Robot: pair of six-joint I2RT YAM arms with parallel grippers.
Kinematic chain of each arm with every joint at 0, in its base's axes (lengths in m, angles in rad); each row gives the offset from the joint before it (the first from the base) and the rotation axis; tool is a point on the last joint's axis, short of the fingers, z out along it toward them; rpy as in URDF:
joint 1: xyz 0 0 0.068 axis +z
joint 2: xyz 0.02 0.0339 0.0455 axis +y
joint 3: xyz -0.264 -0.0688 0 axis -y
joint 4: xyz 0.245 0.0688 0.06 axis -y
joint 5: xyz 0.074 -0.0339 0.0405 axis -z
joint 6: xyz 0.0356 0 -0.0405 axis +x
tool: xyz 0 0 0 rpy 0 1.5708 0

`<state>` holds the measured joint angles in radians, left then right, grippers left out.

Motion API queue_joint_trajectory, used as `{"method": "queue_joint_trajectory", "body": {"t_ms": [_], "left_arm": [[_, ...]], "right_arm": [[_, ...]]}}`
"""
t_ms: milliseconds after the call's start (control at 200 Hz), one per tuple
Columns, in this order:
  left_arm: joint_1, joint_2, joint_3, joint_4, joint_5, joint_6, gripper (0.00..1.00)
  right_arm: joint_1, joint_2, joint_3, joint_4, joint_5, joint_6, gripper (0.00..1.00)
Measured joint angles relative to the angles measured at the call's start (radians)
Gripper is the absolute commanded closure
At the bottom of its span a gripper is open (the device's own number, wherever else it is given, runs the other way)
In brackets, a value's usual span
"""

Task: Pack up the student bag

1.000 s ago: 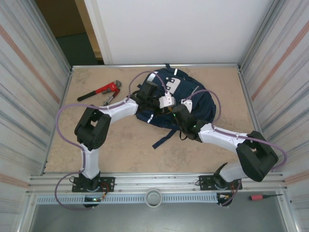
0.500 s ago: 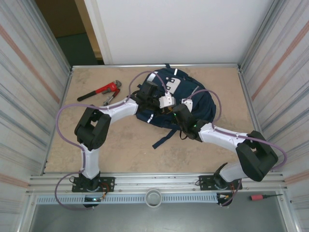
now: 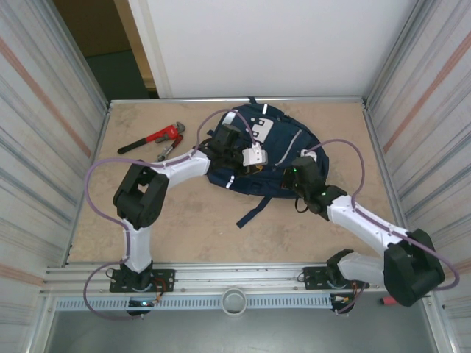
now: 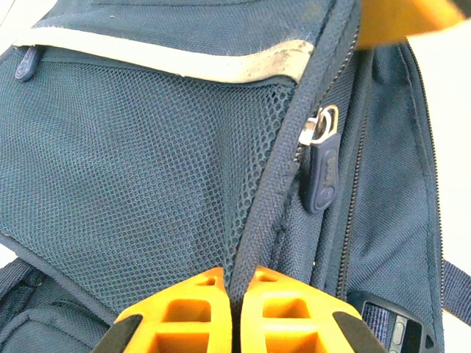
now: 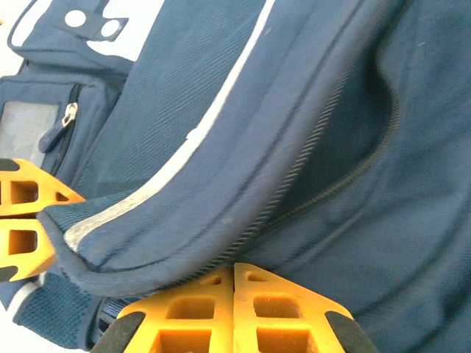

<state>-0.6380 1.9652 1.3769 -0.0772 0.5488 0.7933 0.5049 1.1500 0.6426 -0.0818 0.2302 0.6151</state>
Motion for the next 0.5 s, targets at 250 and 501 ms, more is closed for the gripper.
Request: {"method": "queue_joint_trajectory", "body": {"t_ms": [250, 501], "left_arm": [[0.016, -0.004, -0.002, -0.024, 0.01, 0.015, 1.0], [0.016, -0.004, -0.002, -0.024, 0.036, -0.02, 1.0]], "right_arm": [[-0.095, -0.047, 0.0, -0.063, -0.11, -0.098, 0.87], [0.172, 0.045, 0.014, -0.003, -0.091, -0.125, 0.62]]}}
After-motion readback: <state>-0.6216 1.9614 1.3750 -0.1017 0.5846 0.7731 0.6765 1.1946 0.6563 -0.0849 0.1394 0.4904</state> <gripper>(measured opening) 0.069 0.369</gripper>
